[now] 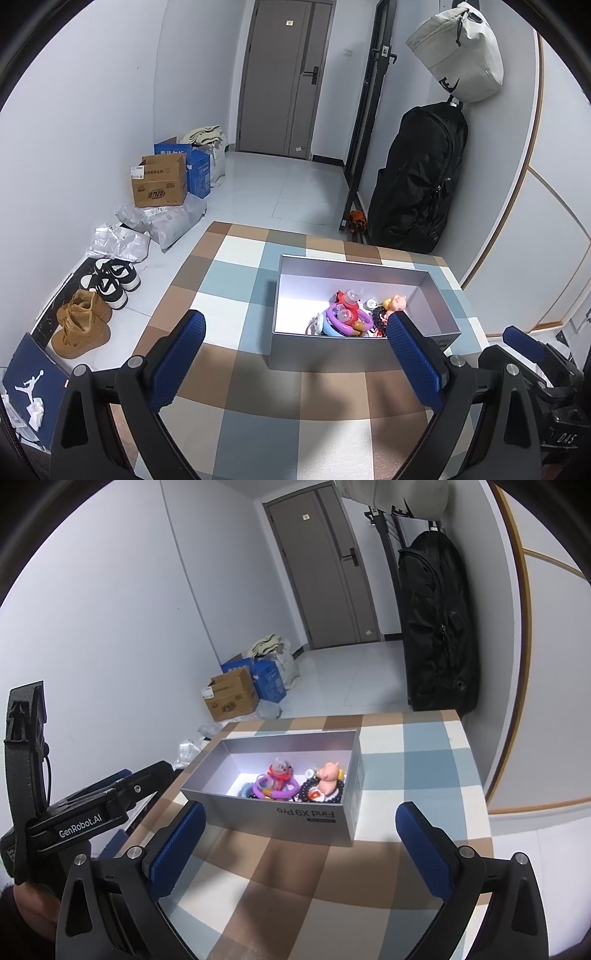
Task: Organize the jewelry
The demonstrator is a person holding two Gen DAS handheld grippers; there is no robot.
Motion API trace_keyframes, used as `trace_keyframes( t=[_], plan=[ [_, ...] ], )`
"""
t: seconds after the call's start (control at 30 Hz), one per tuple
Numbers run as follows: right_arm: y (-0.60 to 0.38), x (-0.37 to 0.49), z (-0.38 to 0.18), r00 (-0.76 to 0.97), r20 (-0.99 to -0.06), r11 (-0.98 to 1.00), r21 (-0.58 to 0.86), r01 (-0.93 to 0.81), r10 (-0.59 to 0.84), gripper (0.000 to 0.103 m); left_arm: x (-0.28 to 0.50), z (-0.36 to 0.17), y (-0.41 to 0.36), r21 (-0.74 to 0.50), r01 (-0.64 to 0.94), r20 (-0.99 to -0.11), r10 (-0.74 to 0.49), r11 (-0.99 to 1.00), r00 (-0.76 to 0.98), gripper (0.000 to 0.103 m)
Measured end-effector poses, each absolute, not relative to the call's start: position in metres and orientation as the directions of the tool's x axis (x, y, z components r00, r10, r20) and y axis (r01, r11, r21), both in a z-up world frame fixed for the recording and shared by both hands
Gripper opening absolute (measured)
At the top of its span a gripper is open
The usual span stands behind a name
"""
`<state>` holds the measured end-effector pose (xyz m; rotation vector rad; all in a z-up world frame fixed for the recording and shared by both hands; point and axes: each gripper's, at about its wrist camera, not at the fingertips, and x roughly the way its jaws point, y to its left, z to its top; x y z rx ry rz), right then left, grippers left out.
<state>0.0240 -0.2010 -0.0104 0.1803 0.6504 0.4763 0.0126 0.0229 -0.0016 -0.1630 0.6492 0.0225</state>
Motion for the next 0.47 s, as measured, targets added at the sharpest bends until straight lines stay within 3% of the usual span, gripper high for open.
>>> trace_keyframes(
  t=[0.47],
  plan=[
    [-0.2023,0.0249,-0.0135,0.681,-0.556,0.879,0.317,-0.357,0.477,0.103,0.014,-0.0024,0.021,-0.131,-0.063,-0.606,-0.029,0.989,0.795,0.096]
  ],
)
